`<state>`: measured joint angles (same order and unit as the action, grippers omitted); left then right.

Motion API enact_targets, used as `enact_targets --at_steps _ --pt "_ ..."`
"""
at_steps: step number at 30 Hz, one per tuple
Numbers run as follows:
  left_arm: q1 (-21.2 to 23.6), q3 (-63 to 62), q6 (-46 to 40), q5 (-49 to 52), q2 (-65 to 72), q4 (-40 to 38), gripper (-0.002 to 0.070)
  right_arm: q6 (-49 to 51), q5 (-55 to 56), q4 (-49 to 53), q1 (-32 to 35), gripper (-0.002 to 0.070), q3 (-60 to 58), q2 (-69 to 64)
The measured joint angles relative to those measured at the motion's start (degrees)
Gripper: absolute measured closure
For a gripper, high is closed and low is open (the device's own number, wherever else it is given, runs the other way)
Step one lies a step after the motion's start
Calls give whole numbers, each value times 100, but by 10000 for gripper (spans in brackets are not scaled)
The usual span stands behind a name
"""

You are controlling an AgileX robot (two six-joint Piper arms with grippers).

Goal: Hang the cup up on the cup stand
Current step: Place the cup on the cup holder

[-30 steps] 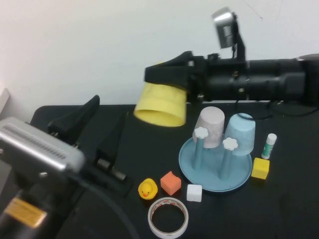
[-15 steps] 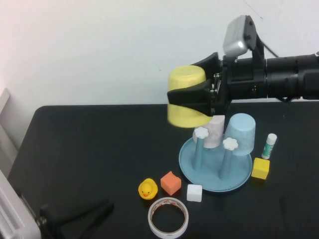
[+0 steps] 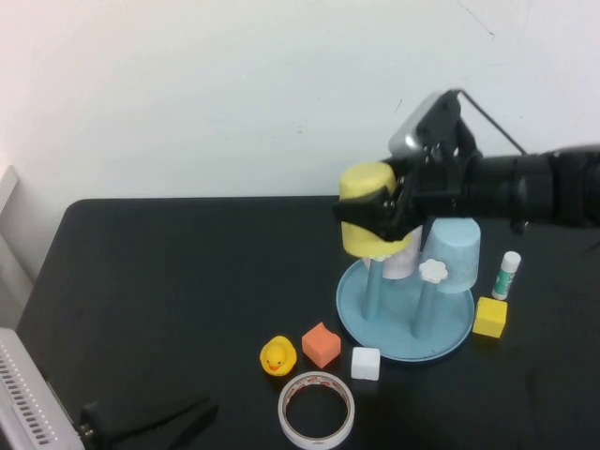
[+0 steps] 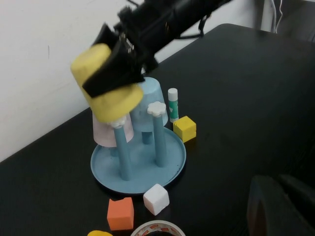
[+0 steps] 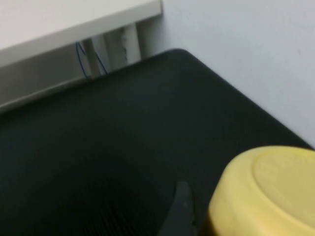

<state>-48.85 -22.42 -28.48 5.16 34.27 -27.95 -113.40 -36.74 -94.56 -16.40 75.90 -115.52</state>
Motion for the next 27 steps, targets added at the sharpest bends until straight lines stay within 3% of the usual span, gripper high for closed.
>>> enact_targets --at_steps 7,20,27 --pt "0 0 -4 22 10 0 675 -626 136 -230 0 86 0 -443" --pt "0 0 -78 22 10 98 675 -790 326 -285 0 86 17 -644" --pt "0 0 -80 274 10 175 675 -487 328 -306 0 33 17 -644"
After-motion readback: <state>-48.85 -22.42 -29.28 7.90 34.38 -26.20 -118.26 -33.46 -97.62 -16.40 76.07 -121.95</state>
